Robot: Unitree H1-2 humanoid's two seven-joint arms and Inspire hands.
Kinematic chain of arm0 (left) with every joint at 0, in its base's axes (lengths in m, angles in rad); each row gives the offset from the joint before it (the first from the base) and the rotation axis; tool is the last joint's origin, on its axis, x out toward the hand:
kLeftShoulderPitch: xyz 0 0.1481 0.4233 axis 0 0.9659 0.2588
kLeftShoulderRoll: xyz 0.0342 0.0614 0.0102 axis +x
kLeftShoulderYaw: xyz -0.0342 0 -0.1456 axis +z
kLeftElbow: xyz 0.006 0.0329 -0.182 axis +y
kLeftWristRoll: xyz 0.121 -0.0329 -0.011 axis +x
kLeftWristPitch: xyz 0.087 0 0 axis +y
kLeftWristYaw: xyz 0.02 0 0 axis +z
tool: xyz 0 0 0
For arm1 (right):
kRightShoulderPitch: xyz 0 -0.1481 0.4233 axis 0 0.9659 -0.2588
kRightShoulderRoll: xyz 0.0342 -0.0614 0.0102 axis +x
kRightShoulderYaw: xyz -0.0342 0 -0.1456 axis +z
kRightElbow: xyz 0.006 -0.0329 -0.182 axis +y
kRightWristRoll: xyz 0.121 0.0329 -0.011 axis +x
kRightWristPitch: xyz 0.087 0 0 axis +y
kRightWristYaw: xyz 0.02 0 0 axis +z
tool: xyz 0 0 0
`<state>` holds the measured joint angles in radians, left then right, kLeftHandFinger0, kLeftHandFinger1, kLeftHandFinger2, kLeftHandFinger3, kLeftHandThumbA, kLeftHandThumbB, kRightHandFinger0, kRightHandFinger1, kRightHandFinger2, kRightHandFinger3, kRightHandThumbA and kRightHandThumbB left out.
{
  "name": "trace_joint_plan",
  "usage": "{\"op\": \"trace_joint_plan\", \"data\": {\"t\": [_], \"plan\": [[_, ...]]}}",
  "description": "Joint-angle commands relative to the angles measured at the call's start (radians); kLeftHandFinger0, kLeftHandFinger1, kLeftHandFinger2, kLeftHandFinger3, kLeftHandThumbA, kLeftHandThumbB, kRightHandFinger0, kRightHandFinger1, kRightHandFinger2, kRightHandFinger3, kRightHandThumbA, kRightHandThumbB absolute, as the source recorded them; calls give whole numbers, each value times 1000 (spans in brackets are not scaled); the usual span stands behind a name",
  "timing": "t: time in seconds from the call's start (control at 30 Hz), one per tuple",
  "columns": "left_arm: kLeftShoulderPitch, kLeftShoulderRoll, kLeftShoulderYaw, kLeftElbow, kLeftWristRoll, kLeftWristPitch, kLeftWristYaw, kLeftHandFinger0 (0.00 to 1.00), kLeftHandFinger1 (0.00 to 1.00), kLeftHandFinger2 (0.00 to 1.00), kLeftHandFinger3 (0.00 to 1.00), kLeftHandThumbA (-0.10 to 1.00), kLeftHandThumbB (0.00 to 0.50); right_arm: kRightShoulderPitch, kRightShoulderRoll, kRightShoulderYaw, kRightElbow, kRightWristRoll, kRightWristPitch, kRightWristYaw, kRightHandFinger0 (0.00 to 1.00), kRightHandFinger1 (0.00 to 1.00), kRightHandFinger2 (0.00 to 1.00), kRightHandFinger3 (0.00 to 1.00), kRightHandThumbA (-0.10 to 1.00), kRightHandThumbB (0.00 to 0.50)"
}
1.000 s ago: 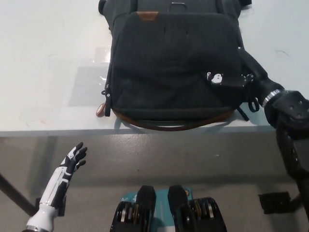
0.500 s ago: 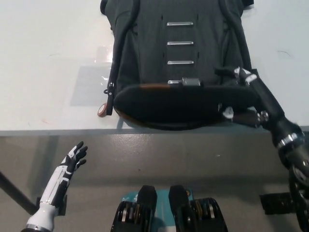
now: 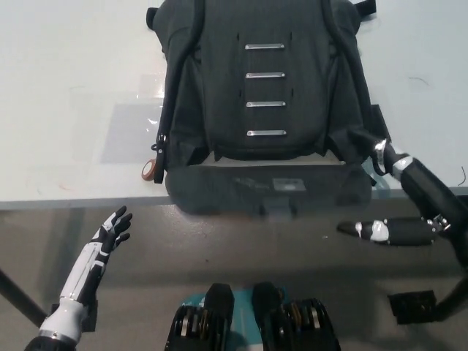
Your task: A bag is kept in the middle of the table with its flap loosely closed and the robot uses its right hand to adjust it and opens it
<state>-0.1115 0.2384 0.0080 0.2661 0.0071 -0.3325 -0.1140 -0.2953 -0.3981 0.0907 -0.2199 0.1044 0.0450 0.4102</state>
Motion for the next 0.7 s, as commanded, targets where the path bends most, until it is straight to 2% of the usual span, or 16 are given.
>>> {"op": "trace_joint_plan", "data": {"t": [0.0, 0.17, 0.43, 0.47, 0.5, 0.53, 0.57, 0.6, 0.63, 0.67], "plan": [[-31, 24, 5, -11, 8, -33, -8, 1000, 1000, 1000, 1000, 1000, 500, -2, -28, 3, -10, 96, -28, 77, 1000, 1000, 1000, 1000, 1000, 500], [-47, 29, 5, 5, 17, -49, -5, 1000, 1000, 1000, 1000, 1000, 497, 18, -23, -7, 0, 152, 7, 107, 1000, 1000, 1000, 1000, 928, 500], [-64, 33, 4, 3, 24, -38, -7, 1000, 1000, 1000, 1000, 1000, 500, 74, -16, -6, 50, 182, 5, 139, 1000, 1000, 1000, 1000, 1000, 500], [-67, 31, 5, 3, 22, -34, -8, 1000, 1000, 1000, 1000, 1000, 500, 90, -8, -17, 65, 205, 8, 141, 1000, 1000, 1000, 1000, 1000, 462], [-72, 30, 4, 4, 22, -31, -8, 1000, 1000, 1000, 1000, 1000, 500, 100, -3, -25, 73, 225, 9, 142, 1000, 1000, 1000, 1000, 1000, 449], [-75, 30, 4, 5, 24, -31, -8, 1000, 1000, 1000, 1000, 1000, 500, 121, 9, -44, 91, 259, 6, 142, 1000, 1000, 1000, 1000, 1000, 389], [-75, 30, 4, 4, 25, -31, -6, 1000, 1000, 1000, 1000, 1000, 500, 136, 16, -56, 101, 281, -1, 145, 1000, 1000, 1000, 1000, 1000, 365], [-76, 30, 5, 5, 24, -33, -8, 1000, 1000, 1000, 1000, 1000, 495, 158, 26, -77, 105, 318, 8, 143, 1000, 1000, 1000, 1000, 1000, 363], [-81, 32, 6, 4, 22, -29, -8, 1000, 1000, 1000, 1000, 1000, 500, 180, 35, -100, 112, 356, 19, 142, 1000, 1000, 1000, 1000, 1000, 440], [-90, 37, 8, 6, 20, -27, -11, 1000, 1000, 1000, 1000, 1000, 500, 188, 42, -113, 114, 376, 24, 142, 1000, 1000, 1000, 1000, 1000, 477]]}}
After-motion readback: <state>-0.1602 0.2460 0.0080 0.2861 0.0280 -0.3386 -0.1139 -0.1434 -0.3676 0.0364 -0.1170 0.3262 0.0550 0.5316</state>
